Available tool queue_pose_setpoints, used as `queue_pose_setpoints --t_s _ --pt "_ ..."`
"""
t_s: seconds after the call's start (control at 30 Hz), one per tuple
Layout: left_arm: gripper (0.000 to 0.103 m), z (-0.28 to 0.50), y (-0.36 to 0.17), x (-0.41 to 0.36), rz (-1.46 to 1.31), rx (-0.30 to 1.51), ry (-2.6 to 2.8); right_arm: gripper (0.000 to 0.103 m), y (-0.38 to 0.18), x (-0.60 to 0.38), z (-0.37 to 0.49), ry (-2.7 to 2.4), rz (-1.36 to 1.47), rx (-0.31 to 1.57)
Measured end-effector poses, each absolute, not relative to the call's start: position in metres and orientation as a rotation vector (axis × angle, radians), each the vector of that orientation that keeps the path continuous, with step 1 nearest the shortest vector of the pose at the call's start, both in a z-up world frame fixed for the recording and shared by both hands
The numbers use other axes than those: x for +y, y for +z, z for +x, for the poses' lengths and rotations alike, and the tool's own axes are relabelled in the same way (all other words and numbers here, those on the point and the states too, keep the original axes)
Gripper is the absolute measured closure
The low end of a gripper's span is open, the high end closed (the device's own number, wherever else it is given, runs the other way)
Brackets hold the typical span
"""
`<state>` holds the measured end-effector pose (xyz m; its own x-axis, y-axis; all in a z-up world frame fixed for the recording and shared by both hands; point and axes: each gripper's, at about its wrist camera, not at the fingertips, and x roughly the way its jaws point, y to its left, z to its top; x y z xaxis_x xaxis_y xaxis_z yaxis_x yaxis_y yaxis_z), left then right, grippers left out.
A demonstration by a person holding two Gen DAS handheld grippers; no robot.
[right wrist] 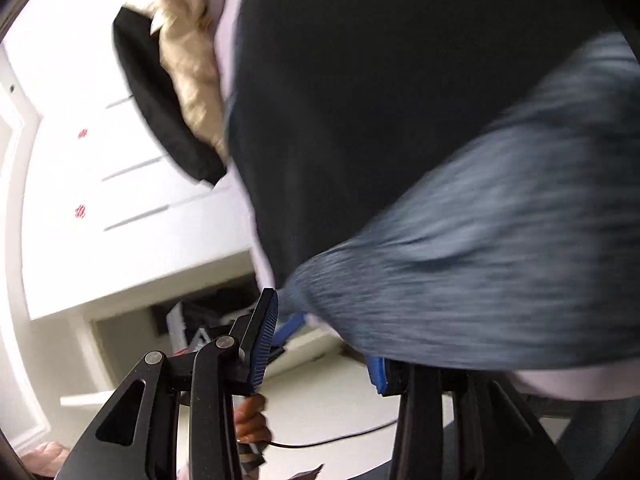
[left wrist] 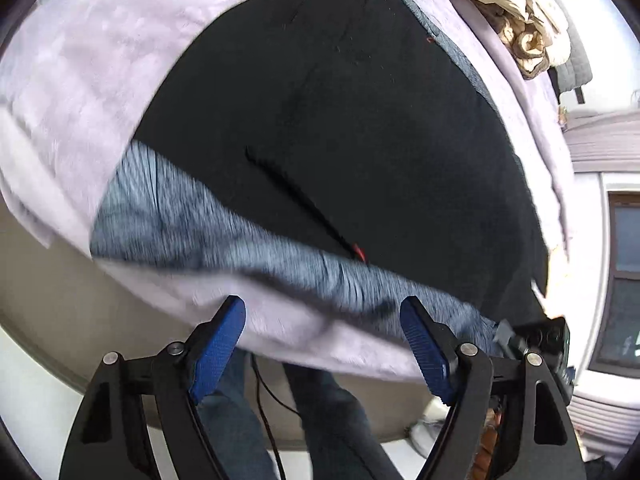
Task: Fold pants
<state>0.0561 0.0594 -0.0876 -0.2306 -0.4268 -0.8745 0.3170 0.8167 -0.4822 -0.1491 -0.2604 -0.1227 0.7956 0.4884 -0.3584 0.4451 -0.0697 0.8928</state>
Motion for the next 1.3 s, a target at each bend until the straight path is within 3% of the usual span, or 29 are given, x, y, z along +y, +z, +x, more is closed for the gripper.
queue_pose_setpoints --t_s 0.23,0.5,0.63,0.67,0.7,0.73,0.77,0.87,1.2,1.23,1.27,1.3 --pt "0.022 0.053 -0.104 0.048 -0.224 1.704 -0.696 0.058 -0.096 -0.276 -0.136 0.054 1.612 0.726" --pt "0.022 0.082 -0.101 0.065 -0.282 1.611 -0.613 0.058 -0.113 -0.266 -0.154 0.009 1.667 0.764" --pt "0.023 0.092 -0.101 0.079 -0.277 1.586 -0.577 0.067 -0.118 -0.269 -0.185 -0.096 1.713 0.752" --pt "0.031 0.094 -0.103 0.080 -0.273 1.584 -0.573 0.073 -0.119 -0.271 -0.191 -0.118 1.727 0.740" --pt "0.038 0.096 -0.104 0.079 -0.243 1.586 -0.561 0.095 -0.122 -0.274 -0.198 -0.147 1.743 0.732" --pt "0.054 0.097 -0.105 0.084 -0.201 1.589 -0.552 0.100 -0.125 -0.277 -0.202 -0.180 1.750 0.736" --pt "0.070 0.097 -0.103 0.082 -0.138 1.582 -0.545 0.100 -0.122 -0.279 -0.202 -0.192 1.736 0.730" --pt "0.078 0.098 -0.077 0.083 -0.079 1.527 -0.583 0.100 -0.086 -0.281 -0.190 -0.167 1.581 0.763" --pt "0.077 0.157 0.023 -0.004 -0.072 1.283 -0.685 0.100 -0.034 -0.382 -0.102 0.004 1.428 0.805" --pt "0.071 0.165 0.024 -0.015 -0.060 1.265 -0.685 0.100 -0.037 -0.398 -0.090 0.011 1.431 0.813" --pt "0.051 0.179 0.023 -0.040 -0.035 1.231 -0.663 0.100 -0.041 -0.414 -0.078 0.011 1.428 0.820" --pt "0.039 0.189 0.019 -0.052 -0.011 1.199 -0.630 0.100 -0.045 -0.423 -0.068 0.009 1.425 0.829"
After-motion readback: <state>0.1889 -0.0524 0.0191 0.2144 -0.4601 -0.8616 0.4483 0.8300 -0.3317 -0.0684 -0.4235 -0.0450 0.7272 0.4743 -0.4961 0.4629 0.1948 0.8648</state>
